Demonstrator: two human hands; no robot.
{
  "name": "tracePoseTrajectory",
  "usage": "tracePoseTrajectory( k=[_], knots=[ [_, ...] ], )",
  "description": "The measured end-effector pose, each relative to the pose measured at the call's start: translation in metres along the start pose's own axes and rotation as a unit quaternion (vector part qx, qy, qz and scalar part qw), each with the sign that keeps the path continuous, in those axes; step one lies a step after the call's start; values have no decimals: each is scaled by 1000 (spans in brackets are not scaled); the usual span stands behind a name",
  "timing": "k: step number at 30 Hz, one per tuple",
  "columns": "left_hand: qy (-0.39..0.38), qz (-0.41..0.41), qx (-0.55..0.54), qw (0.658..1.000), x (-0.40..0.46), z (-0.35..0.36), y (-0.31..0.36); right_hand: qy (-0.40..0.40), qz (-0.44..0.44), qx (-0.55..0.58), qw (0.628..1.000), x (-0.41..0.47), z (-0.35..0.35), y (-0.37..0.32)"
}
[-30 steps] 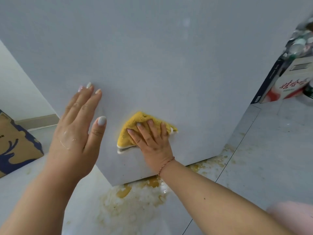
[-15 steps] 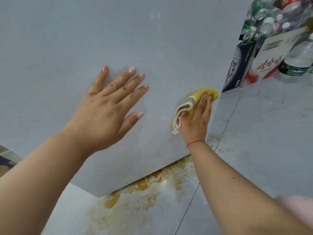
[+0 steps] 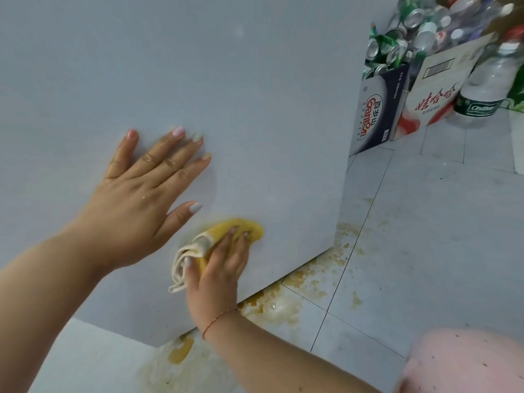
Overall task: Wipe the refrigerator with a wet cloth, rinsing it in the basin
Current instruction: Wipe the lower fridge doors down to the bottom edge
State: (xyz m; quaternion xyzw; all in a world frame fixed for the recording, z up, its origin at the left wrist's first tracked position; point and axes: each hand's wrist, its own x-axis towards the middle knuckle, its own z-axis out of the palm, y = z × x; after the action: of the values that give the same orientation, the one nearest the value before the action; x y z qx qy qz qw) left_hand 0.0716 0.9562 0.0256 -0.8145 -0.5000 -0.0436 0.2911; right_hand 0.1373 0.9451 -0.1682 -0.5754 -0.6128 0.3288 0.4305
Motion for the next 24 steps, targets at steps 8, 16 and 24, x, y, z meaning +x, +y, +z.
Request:
tracePoseTrajectory(
  k=[8, 16, 24],
  knots=[
    [15, 1, 21, 1000, 1, 4, 1, 131, -92, -110, 981, 58, -34, 24],
    [23, 2, 19, 1000, 2, 6, 0, 196, 9, 93, 976, 133, -107, 21],
    [24, 17, 8, 1000, 0, 7, -3, 204, 293, 314, 880, 152, -95, 85]
  ],
)
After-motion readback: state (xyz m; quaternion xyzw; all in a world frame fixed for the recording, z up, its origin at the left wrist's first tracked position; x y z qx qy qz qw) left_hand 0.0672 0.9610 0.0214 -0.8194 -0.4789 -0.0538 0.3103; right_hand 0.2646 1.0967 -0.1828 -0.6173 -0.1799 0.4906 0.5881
